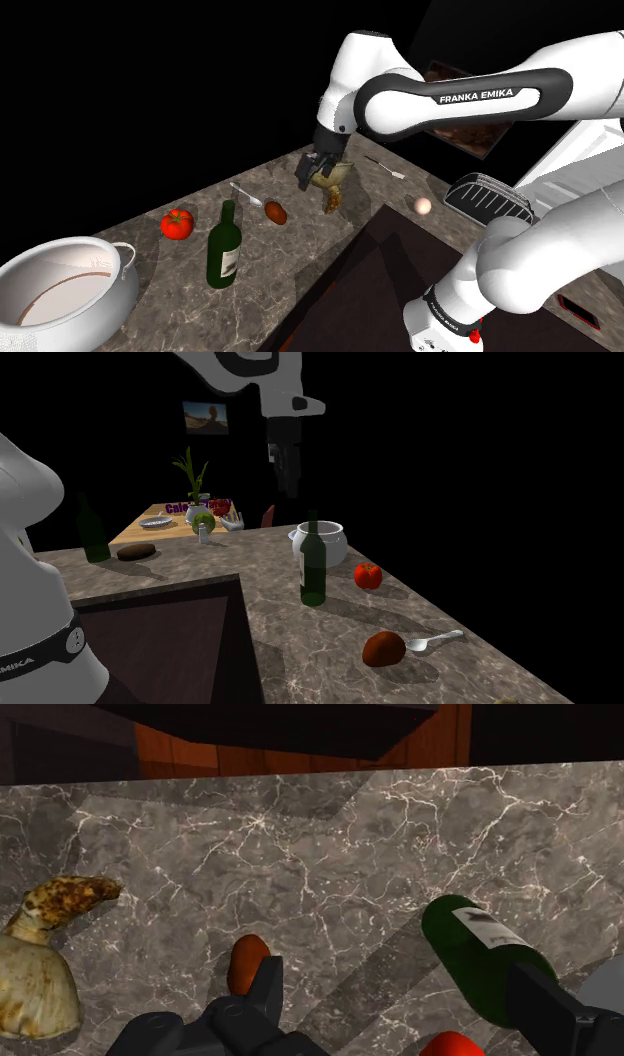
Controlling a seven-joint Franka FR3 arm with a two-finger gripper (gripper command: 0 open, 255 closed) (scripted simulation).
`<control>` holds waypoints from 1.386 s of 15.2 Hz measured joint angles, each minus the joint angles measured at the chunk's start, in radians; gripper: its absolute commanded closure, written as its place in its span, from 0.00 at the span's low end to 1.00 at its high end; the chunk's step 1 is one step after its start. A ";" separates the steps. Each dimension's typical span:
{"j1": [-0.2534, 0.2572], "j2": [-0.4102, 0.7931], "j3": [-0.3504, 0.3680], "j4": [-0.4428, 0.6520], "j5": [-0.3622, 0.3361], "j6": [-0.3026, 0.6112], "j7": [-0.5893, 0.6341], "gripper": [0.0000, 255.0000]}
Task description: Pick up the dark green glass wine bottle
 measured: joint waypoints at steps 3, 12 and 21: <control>0.008 0.102 0.044 0.062 -0.022 0.049 0.066 0.00; 0.057 0.434 0.129 0.310 -0.172 0.136 0.283 0.00; 0.108 0.606 0.125 0.403 -0.270 0.206 0.382 0.00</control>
